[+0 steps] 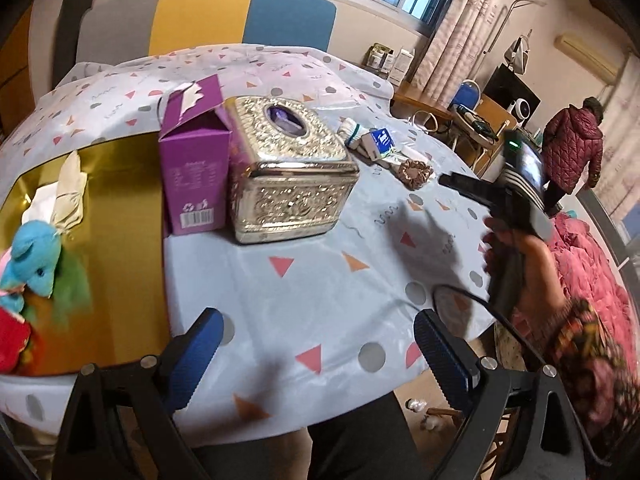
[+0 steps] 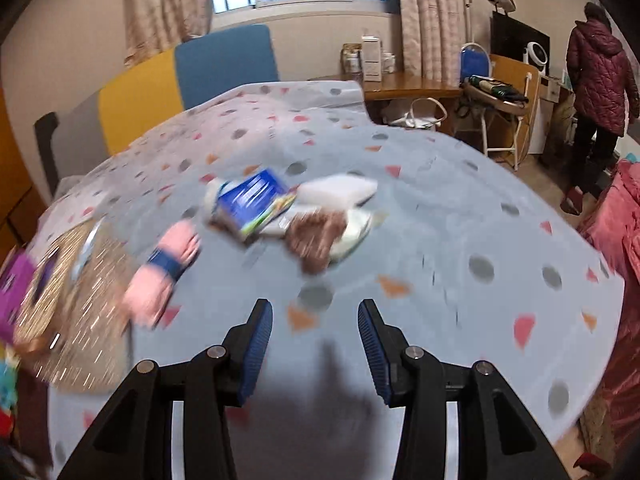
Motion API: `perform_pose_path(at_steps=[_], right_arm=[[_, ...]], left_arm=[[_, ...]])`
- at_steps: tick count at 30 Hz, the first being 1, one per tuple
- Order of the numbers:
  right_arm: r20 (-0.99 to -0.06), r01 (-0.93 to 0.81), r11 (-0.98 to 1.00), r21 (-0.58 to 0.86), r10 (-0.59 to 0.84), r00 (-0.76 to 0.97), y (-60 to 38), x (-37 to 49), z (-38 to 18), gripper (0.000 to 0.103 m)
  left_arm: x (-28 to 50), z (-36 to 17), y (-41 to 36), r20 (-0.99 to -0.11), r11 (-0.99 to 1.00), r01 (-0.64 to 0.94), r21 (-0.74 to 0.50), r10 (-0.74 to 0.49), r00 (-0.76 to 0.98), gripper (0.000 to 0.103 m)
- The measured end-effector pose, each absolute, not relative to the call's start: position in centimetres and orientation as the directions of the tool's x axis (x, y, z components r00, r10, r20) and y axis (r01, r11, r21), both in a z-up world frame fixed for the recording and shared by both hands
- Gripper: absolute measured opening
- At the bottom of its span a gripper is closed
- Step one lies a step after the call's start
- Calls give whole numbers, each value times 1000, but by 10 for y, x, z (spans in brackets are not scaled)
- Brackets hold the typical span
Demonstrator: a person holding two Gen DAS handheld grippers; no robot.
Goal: Organize soft objects
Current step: 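Move the right tool to the brown satin scrunchie and grasp it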
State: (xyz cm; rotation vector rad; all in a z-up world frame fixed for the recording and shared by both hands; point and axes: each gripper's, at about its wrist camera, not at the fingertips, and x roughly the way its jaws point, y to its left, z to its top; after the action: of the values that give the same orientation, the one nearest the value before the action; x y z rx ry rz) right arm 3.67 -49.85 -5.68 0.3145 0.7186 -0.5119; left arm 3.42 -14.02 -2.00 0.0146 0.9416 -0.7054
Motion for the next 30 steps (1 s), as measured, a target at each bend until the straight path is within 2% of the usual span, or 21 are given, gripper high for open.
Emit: perform_pose_path(at_steps=[3,7,14,17,18,20,22,30], right_arm=[[-692,563,826,35,-386,610,-514,71,-59,45],[-720,561,828,6,-386,577,-534,110,-73,46],[-711,553,833,-23,-403,577,-541,129,-93,45],[-693,542,839,-56,-423,584,-534,129,-94,37],[-687,540,840,-59,-426,588,-533,128,-94,30],[-685,541,840,-36,-415,599,-532,124,-93,25],[-682,549,836,-7,-405,608,-532,119,-92,14],[-679,511,859,44,-350,646,-523,90,-90,12]], left_arm=[[37,-19,-145,-742,774,567,-280,-550,384,97],[41,-24,-149,-751,779,563,-275,-539,380,97],[47,-35,-154,-771,788,545,-285,-527,358,97],[48,-34,-158,-771,787,544,-292,-530,353,97],[48,-34,-160,-772,787,543,-292,-530,352,97],[48,-33,-162,-772,785,544,-296,-532,348,97],[47,-31,-164,-769,782,547,-298,-537,348,97],[47,-21,-182,-763,767,570,-293,-547,344,97]])
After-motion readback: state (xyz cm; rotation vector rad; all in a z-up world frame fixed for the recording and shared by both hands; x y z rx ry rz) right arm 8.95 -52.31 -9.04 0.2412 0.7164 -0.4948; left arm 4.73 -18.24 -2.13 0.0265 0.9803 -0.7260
